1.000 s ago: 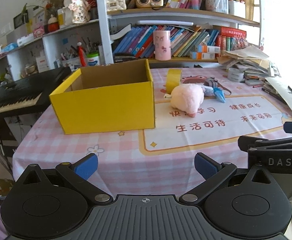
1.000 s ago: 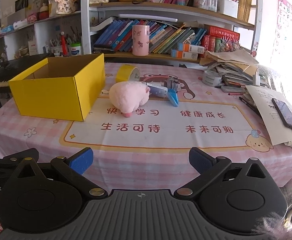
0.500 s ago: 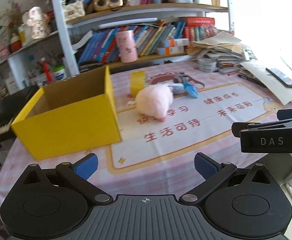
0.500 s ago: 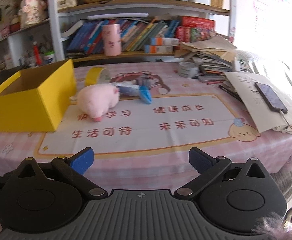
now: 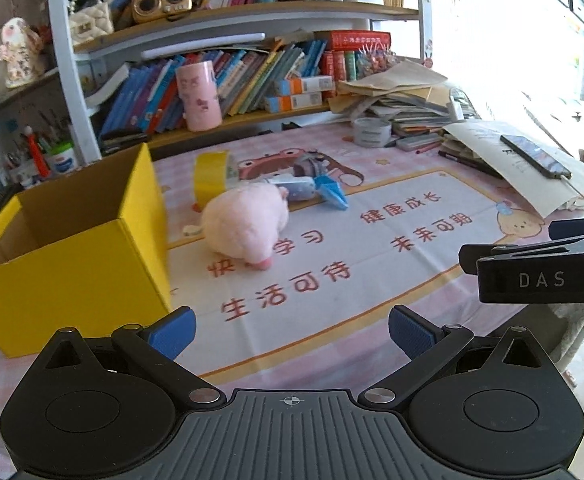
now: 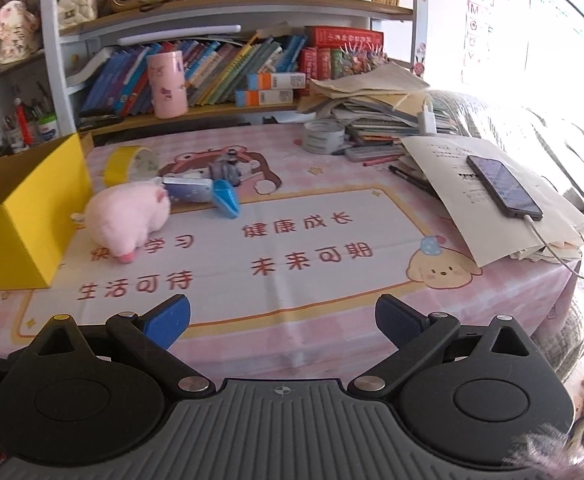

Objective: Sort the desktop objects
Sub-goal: 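Move left tool toward the pink plush pig while right tool approaches the blue item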

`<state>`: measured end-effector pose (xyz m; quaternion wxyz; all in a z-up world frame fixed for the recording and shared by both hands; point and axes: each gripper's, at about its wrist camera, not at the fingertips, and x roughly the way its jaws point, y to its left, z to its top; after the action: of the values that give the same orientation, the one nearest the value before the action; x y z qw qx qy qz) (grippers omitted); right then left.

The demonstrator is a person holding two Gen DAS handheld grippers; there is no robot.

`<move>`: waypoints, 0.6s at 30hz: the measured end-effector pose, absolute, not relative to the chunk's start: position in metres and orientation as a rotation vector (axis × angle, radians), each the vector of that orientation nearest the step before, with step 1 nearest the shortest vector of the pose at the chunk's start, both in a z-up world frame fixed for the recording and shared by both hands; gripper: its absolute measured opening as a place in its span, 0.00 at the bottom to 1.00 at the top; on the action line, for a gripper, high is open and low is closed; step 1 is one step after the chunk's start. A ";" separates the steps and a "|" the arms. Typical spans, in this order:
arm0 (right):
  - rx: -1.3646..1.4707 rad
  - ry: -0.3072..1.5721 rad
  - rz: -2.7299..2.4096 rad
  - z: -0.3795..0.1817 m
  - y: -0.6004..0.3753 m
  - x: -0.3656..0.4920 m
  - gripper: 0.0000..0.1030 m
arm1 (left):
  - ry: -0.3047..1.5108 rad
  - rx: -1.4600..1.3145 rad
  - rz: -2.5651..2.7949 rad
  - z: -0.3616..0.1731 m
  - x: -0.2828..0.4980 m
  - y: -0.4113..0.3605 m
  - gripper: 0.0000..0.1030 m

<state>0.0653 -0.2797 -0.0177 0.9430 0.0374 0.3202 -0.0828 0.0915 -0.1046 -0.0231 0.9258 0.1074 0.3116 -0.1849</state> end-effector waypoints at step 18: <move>-0.011 0.641 -0.044 -0.004 -0.321 0.158 0.97 | 0.643 0.169 -0.277 -0.022 0.167 -0.153 1.00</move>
<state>0.1582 -0.3211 -0.0045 0.9489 -0.0055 0.3148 -0.0218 0.1668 -0.1535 -0.0221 0.9358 0.0825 0.3148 -0.1355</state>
